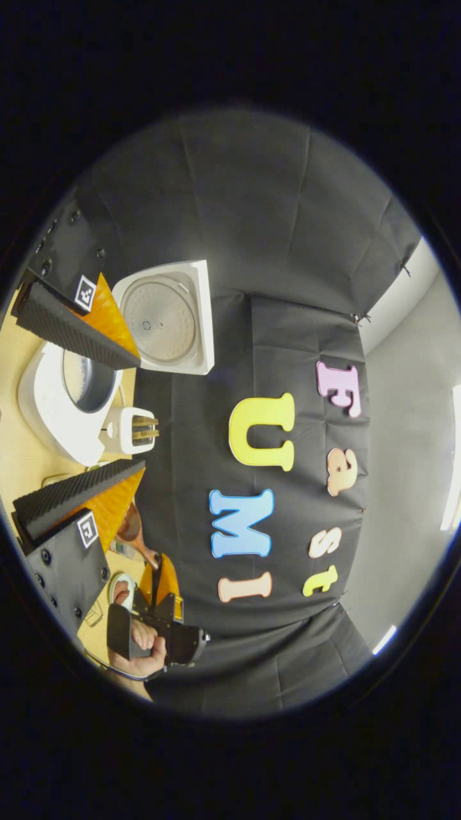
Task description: Close the left gripper, press the button to open the rice cooker; take a wooden spoon from the chopstick holder with the right hand, scoop a spoonful of rice and pour it into the rice cooker, then put the wooden spoon back into the chopstick holder.
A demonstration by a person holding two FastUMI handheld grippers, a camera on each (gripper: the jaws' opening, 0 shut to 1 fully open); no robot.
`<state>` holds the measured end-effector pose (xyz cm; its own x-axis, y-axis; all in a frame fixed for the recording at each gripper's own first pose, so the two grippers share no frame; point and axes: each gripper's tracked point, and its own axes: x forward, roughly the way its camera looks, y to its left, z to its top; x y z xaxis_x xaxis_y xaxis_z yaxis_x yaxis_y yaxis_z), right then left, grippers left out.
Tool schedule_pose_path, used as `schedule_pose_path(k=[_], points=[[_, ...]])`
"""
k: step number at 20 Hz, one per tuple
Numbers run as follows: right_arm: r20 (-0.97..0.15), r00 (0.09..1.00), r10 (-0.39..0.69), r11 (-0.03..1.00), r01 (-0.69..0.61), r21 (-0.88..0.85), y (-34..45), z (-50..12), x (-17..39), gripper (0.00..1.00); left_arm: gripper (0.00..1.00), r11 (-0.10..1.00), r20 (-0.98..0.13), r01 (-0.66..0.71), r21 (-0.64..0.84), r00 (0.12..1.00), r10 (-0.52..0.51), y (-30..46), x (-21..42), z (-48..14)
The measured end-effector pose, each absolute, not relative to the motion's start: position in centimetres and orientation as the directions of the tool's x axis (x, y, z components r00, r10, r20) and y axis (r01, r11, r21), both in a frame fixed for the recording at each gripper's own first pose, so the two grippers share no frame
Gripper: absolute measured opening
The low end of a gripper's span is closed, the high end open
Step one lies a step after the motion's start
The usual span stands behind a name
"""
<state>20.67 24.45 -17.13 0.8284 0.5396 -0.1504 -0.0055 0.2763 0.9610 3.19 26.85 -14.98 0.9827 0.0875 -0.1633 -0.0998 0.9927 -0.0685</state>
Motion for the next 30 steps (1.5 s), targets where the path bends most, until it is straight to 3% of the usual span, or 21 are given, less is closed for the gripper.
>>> schedule_pose_path(k=[13, 30], points=[[-0.112, 0.737, 0.667, 0.31, -0.136, 0.941, 37.3, -14.7, 22.7, 0.06, 0.97, 0.987, -0.161, -0.143, -0.066, 0.978, 0.131, 33.4, 0.6, -16.3], [-0.253, 0.649, 0.717, 0.578, -0.351, 0.737, 50.7, -17.9, 25.8, 0.06, 0.99, 0.977, -0.204, -0.193, -0.086, 0.964, 0.173, 40.4, -1.4, -20.1]])
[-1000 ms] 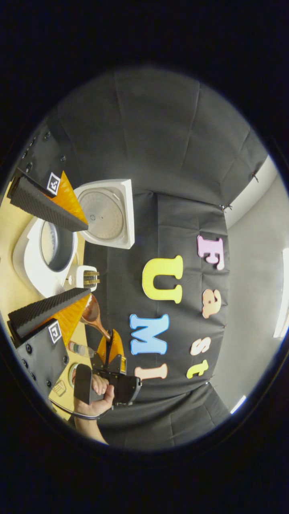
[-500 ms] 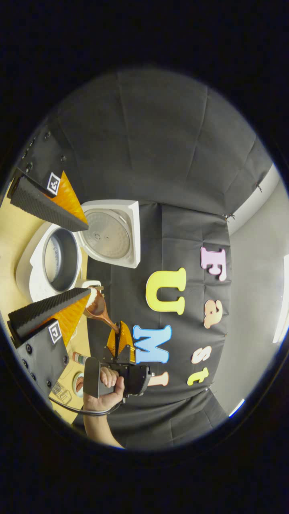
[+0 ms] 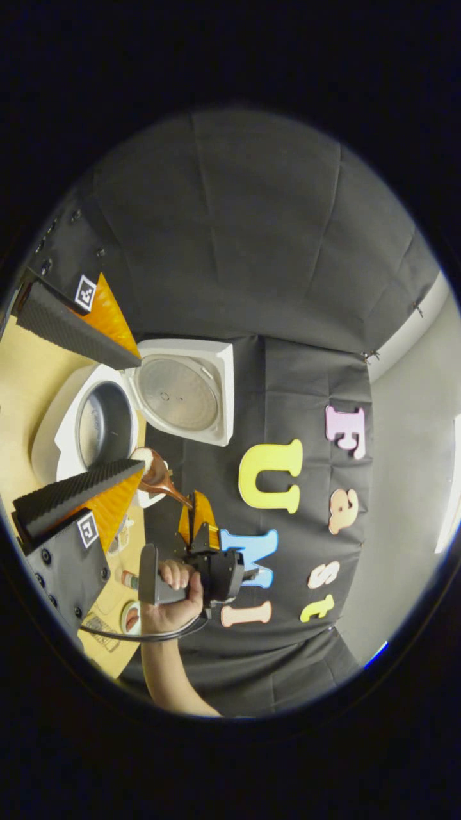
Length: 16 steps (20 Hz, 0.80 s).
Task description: Close the left gripper, press the button to open the rice cooker; take a wooden spoon from the chopstick holder with the right hand, scoop a spoonful of rice and pour it into the rice cooker, then put the wooden spoon back into the chopstick holder.
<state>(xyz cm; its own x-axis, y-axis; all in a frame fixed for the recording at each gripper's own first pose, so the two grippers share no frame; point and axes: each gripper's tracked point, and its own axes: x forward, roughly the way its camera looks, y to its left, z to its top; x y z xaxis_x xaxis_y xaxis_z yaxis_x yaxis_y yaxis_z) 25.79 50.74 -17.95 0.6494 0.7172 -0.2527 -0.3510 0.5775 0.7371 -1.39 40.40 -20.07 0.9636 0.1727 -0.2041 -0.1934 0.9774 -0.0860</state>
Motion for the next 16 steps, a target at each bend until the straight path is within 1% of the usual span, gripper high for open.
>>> schedule_pose_path(k=[4, 7, 11, 14, 16], points=[[-0.301, 0.635, 0.712, 0.667, -0.478, 0.571, 54.1, -19.0, 25.6, 0.06, 0.98, 0.975, -0.214, -0.212, -0.073, 0.958, 0.192, 40.8, -2.2, -20.7], [-0.308, 0.623, 0.719, 0.691, -0.592, 0.415, 56.4, -19.0, 25.2, 0.06, 0.97, 0.972, -0.216, -0.225, -0.07, 0.954, 0.206, 40.9, -2.6, -20.6], [-0.299, 0.582, 0.757, 0.645, -0.74, 0.192, 59.2, -18.1, 23.2, 0.06, 0.97, 0.968, -0.221, -0.241, -0.072, 0.95, 0.22, 41.2, -2.6, -20.7], [-0.282, 0.546, 0.789, 0.567, -0.823, -0.005, 60.7, -17.5, 21.2, 0.06, 0.99, 0.966, -0.226, -0.249, -0.071, 0.947, 0.228, 41.5, -2.6, -21.0], [-0.263, 0.526, 0.809, 0.505, -0.85, -0.147, 60.9, -16.6, 19.6, 0.07, 0.98, 0.965, -0.225, -0.253, -0.07, 0.946, 0.231, 41.5, -2.6, -21.0]])
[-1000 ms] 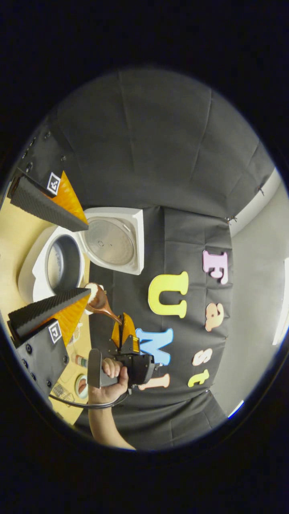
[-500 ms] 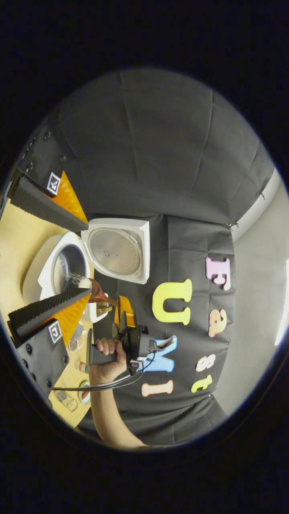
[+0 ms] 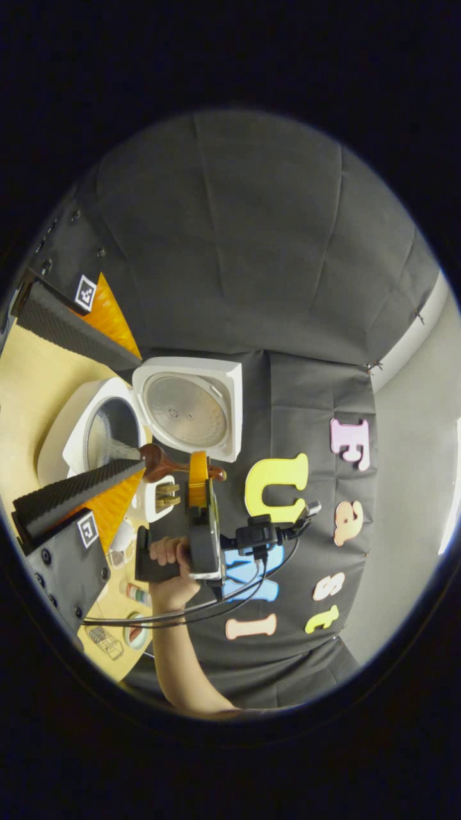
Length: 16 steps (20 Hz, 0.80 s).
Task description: Close the left gripper, press the button to open the rice cooker; take a wooden spoon from the chopstick holder with the right hand, scoop a spoonful of rice and pour it into the rice cooker, then put the wooden spoon back into the chopstick holder.
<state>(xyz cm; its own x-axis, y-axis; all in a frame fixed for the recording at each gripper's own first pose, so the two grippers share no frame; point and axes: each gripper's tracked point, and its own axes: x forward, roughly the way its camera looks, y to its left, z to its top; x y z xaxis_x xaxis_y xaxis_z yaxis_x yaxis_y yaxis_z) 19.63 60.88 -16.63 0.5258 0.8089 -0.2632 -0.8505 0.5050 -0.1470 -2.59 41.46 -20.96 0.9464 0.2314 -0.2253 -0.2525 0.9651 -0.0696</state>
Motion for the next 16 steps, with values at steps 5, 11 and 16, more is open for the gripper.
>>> schedule_pose_path(k=[5, 11, 16], points=[[-0.255, 0.474, 0.843, 0.41, -0.872, -0.268, 61.0, -15.5, 17.0, 0.07, 0.98, 0.964, -0.225, -0.256, -0.066, 0.945, 0.235, 41.4, -2.9, -21.0], [-0.226, 0.521, 0.823, 0.564, -0.799, 0.21, 58.9, -15.1, 21.7, 0.06, 0.98, 0.968, -0.21, -0.238, -0.077, 0.953, 0.218, 41.3, -2.7, -21.0], [-0.181, 0.593, 0.784, 0.559, -0.551, 0.619, 53.5, -14.7, 25.3, 0.06, 0.97, 0.977, -0.197, -0.182, -0.107, 0.968, 0.158, 40.2, -2.8, -19.8]])
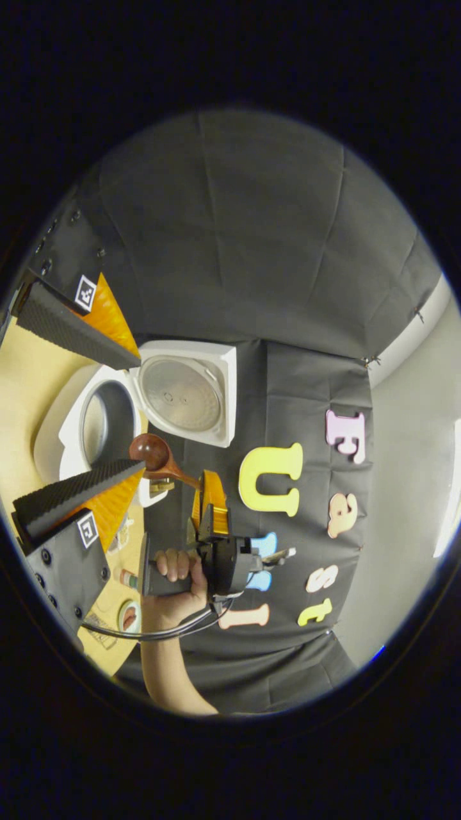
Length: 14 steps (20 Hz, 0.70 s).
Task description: Close the left gripper, press the button to open the rice cooker; take a wooden spoon from the chopstick holder with the right hand, scoop a spoonful of rice and pour it into the rice cooker, then put the wooden spoon back into the chopstick holder.
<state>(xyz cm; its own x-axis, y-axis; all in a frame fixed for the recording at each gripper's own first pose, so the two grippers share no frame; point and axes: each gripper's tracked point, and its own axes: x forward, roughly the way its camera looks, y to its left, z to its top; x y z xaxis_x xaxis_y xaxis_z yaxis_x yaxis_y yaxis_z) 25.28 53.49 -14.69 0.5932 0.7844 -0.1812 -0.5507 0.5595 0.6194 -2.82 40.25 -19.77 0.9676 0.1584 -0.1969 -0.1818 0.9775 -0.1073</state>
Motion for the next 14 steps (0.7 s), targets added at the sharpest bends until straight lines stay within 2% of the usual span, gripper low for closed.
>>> schedule_pose_path(k=[3, 4, 8, 14], points=[[-0.144, 0.643, 0.752, 0.501, -0.417, 0.758, 49.8, -14.6, 26.3, 0.06, 0.99, 0.984, -0.192, -0.118, -0.13, 0.977, 0.092, 36.6, -0.4, -19.3], [-0.133, 0.665, 0.734, 0.492, -0.386, 0.781, 48.2, -14.3, 26.5, 0.06, 0.96, 0.986, -0.19, -0.098, -0.132, 0.979, 0.072, 36.0, 0.5, -19.1], [-0.103, 0.747, 0.657, 0.465, -0.293, 0.835, 40.3, -13.3, 26.7, 0.06, 0.99, 0.993, -0.159, -0.006, -0.116, 0.987, -0.013, 31.8, 3.0, -16.9], [-0.106, 0.838, 0.536, 0.523, -0.23, 0.821, 28.1, -11.4, 25.1, 0.06, 0.97, 0.985, -0.152, 0.132, -0.107, 0.977, -0.147, 23.2, 5.6, -15.8]])
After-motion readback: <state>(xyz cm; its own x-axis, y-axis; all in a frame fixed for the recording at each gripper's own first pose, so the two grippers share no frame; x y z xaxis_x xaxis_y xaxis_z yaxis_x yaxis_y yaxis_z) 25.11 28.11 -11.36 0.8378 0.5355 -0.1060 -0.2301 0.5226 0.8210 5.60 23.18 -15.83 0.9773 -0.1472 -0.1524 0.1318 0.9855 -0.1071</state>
